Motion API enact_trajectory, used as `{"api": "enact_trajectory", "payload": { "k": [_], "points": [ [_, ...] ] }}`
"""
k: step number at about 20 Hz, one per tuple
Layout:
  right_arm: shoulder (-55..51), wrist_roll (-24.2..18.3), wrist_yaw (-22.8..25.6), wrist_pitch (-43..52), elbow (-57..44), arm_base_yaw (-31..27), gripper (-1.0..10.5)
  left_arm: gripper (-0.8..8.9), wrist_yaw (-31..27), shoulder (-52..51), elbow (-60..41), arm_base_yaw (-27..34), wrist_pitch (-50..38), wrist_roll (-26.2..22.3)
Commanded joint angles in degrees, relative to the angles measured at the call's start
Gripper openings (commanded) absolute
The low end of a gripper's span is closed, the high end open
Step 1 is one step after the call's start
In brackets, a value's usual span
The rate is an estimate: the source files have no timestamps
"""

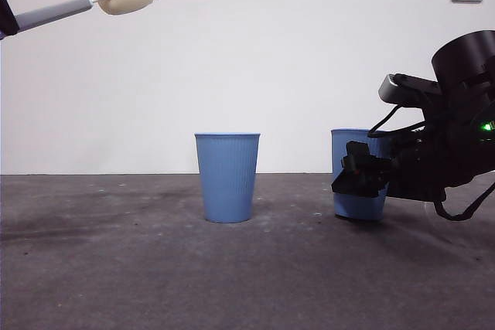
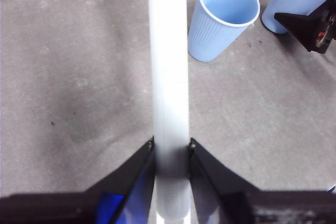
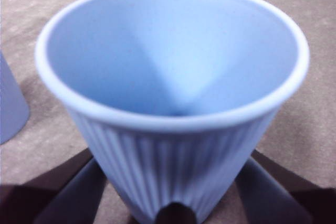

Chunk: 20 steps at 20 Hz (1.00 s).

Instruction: Pick up the cup brush,pick up the cup,insert the brush into the cup,clean the cup,put the cup brush back,put the cup back to the fixed position on the table

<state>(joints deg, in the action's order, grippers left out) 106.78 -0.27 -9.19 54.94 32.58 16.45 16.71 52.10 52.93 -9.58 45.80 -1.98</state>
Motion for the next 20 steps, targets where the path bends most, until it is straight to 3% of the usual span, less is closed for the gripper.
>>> {"api": "enact_trajectory", "payload": {
  "k": [1, 5, 8, 14, 17, 20],
  "points": [
    [1.0, -1.5, 0.2, -0.5, 0.1, 0.0, 0.2, -0.09, 0.1, -0.1, -0.2, 0.1, 0.0, -0.9],
    [0.2, 0.4, -2.5, -1.9, 0.1, 0.0, -0.2, -0.09, -0.4, -0.1, -0.2, 0.1, 1.0, -3.2],
    [-5.7, 0.6, -4.1, -10.1, 0.1, 0.2, -0.2, -0.09, -0.6, 0.1, -0.2, 0.1, 2.9, -5.0],
    [-28.0, -7.7, -4.0, -52.2, 5.9, 1.6, -0.2, -0.09, -2.0, 0.2, -0.2, -1.5, 4.8, -9.9],
    [-35.3, -12.8, -3.8, -73.7, 13.3, 4.3, -0.2, -0.09, -2.3, 0.2, -0.2, -5.5, 6.9, -13.0],
    [-36.9, -17.7, -2.0, -93.6, 20.9, 7.3, -0.2, -0.09, -6.9, 0.2, -0.2, -11.5, 8.1, -17.0]
  ]
}}
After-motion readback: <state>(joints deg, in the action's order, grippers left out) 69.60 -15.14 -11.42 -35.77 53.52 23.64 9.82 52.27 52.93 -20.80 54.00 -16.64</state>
